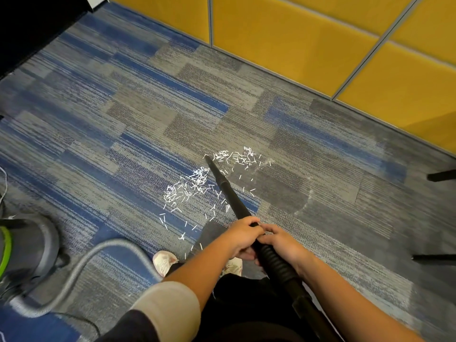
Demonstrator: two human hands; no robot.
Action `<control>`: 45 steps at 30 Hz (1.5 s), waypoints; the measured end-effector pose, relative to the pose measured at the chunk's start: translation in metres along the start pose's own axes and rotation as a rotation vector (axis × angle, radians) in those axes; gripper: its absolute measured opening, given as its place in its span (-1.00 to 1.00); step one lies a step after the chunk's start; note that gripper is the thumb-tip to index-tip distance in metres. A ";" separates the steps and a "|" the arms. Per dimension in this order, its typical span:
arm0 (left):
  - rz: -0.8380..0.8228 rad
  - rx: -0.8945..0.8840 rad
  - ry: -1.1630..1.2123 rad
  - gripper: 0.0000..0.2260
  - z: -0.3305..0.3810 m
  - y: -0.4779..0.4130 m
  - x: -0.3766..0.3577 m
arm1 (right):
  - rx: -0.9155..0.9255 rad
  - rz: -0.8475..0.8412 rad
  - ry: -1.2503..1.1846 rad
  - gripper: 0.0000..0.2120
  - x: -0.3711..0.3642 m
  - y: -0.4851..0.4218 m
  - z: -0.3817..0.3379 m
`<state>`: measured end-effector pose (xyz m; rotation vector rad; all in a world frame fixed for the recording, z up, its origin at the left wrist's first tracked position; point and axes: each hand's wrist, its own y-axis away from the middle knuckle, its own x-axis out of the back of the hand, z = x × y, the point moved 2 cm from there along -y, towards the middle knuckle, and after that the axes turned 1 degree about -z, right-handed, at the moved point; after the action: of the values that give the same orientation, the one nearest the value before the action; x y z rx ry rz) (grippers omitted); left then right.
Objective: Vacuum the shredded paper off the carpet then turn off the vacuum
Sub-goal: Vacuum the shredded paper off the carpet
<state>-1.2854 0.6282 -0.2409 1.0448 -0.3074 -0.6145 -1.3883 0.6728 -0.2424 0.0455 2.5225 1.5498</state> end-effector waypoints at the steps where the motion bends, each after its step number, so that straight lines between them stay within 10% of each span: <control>1: 0.001 0.000 0.004 -0.65 0.000 -0.001 0.001 | -0.006 0.002 0.006 -0.64 0.000 -0.001 -0.001; 45: -0.078 -0.023 -0.121 -0.84 0.008 -0.011 -0.023 | 0.030 0.042 -0.125 -0.70 0.021 0.009 0.015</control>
<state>-1.3115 0.6330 -0.2453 1.0029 -0.3660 -0.7513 -1.4067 0.6928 -0.2442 0.1942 2.4623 1.4761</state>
